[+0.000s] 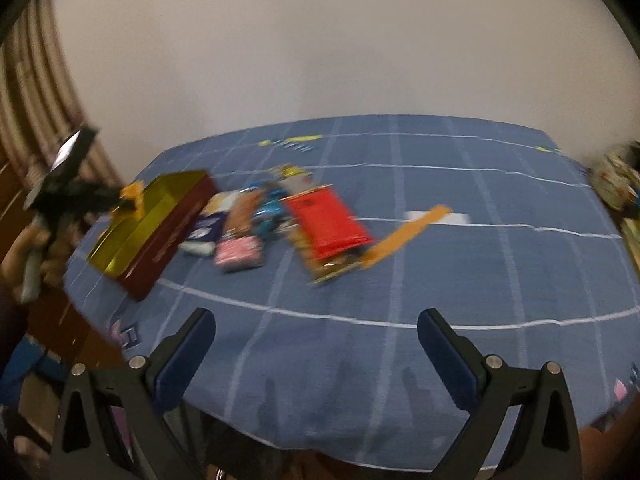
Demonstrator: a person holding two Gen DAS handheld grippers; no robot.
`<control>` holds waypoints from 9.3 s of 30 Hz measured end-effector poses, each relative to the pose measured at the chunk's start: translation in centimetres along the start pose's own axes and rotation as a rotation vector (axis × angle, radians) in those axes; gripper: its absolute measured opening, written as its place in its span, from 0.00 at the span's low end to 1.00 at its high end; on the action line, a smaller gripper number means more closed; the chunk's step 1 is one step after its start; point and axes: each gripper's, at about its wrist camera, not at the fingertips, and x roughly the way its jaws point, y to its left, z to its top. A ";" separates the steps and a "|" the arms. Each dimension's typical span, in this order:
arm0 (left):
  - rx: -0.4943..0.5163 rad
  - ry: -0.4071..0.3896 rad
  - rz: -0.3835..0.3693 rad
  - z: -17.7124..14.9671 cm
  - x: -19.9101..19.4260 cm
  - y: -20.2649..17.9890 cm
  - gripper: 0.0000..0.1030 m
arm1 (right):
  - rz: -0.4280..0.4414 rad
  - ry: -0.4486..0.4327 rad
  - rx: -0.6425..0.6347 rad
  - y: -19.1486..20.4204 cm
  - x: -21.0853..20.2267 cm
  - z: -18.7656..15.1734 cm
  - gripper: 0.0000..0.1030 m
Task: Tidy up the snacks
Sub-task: 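Carry the orange bag over the tin and open the left gripper, then carry the pink wrapped cake into the tin and release with right gripper, then grasp the red bar packet with the right gripper and lift, then grasp the clear fried-dough bag with the left gripper while right holds red packet, then carry the fried-dough bag into the tin and open the left gripper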
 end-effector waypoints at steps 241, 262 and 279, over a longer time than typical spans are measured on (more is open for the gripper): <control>-0.097 -0.010 -0.253 -9.7 -11.6 -5.1 0.32 | 0.046 0.028 0.203 -7.5 -0.3 -0.7 0.44; -0.111 -0.032 -0.188 -8.6 -10.5 -2.9 0.32 | 0.076 0.038 0.163 -5.4 0.5 -2.1 0.44; -0.048 -0.053 -0.056 -6.0 -7.6 -1.5 0.33 | 0.072 0.051 0.153 -5.2 1.0 -2.5 0.44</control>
